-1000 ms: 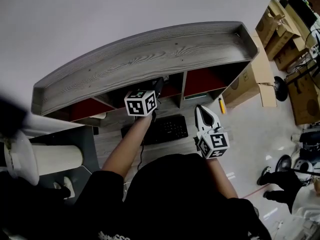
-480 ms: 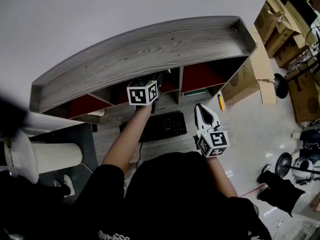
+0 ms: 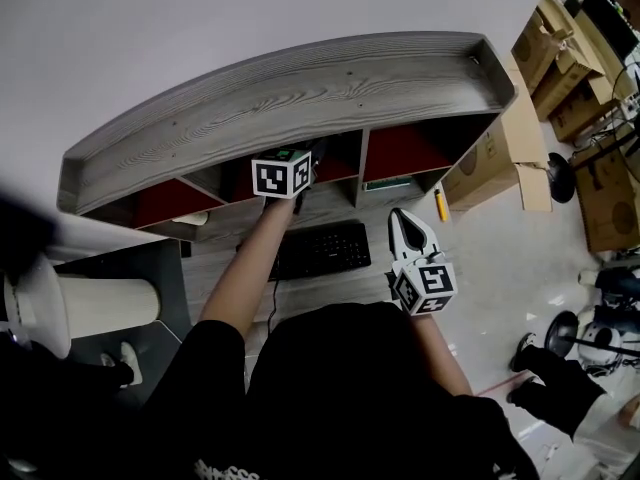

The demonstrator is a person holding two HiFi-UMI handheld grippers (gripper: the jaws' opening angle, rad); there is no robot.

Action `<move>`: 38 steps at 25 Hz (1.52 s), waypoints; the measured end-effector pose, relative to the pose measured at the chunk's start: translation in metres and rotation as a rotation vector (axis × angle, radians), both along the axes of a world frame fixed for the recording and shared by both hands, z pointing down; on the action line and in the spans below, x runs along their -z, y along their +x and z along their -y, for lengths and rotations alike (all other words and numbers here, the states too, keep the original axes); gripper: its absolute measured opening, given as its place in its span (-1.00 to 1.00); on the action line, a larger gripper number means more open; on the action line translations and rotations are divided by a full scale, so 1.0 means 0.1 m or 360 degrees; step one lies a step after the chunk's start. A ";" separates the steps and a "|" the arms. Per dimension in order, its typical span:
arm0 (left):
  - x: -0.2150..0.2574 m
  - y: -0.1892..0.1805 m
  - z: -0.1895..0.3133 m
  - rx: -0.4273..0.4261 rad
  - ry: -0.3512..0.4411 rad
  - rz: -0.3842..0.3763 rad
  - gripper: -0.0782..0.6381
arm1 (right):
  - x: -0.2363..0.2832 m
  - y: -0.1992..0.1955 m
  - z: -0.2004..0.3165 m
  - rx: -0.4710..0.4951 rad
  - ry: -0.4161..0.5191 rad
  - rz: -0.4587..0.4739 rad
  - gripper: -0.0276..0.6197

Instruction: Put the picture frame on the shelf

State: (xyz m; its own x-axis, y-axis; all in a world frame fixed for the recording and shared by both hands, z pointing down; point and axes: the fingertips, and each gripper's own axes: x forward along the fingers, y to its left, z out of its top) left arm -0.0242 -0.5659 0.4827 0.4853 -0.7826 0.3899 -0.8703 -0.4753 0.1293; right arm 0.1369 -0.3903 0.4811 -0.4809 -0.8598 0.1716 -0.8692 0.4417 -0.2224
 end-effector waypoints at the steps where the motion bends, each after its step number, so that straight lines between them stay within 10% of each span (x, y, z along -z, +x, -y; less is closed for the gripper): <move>1: -0.01 -0.01 -0.01 0.0001 0.0002 -0.0005 0.09 | 0.00 0.01 -0.01 -0.0003 -0.0001 -0.0003 -0.87; 22: 0.14 -0.48 -0.67 0.0154 0.0145 -0.0120 0.15 | 0.01 -0.12 -0.33 -0.0015 0.0007 -0.0038 -0.87; 38: 0.40 -0.99 -2.77 0.0204 0.0320 -0.0300 0.15 | 0.13 -0.76 -1.49 0.0028 0.0019 -0.0132 -0.87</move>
